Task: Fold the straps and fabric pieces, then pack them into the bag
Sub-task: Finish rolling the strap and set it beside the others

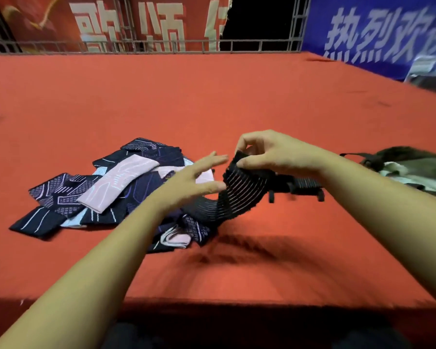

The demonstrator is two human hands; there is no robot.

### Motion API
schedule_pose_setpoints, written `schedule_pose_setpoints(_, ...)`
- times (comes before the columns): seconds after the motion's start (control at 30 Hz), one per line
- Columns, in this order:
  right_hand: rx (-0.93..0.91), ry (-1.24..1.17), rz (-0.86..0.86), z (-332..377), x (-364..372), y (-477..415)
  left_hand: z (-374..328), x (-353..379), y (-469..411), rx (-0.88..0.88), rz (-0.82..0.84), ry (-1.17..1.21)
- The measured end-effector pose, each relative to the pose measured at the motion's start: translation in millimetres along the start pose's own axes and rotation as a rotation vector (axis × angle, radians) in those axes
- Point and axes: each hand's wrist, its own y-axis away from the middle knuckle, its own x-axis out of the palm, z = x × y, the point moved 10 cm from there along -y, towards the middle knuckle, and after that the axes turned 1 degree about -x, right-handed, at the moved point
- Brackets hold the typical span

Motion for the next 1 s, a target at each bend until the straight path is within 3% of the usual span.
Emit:
schedule_pose_setpoints(0.13,-0.057,0.092,-0.051,26.7,-33.7,18.5,-52.5,45.4,-7.7,-0.005,0.18,0.114)
schedule_pose_setpoints(0.3,-0.057,0.287,-0.302,32.8,-98.6,40.3,-72.7,82.5,-11.3,-0.067,0.212,0.419)
schedule_pose_setpoints(0.47,0.0,0.407,-0.559,20.5,-139.2,56.5,-49.6,124.9,-14.8,-0.273,0.172,0.659)
schedule_pose_setpoints(0.77,0.009,0.367,-0.633,-13.0,-100.8,67.9,4.3,156.5,-8.4,-0.602,-0.02,1.083)
schedule_pose_setpoints(1.0,-0.133,0.318,-0.673,-34.0,-33.1,94.4,22.1,151.9,-15.0,-0.596,-0.124,1.433)
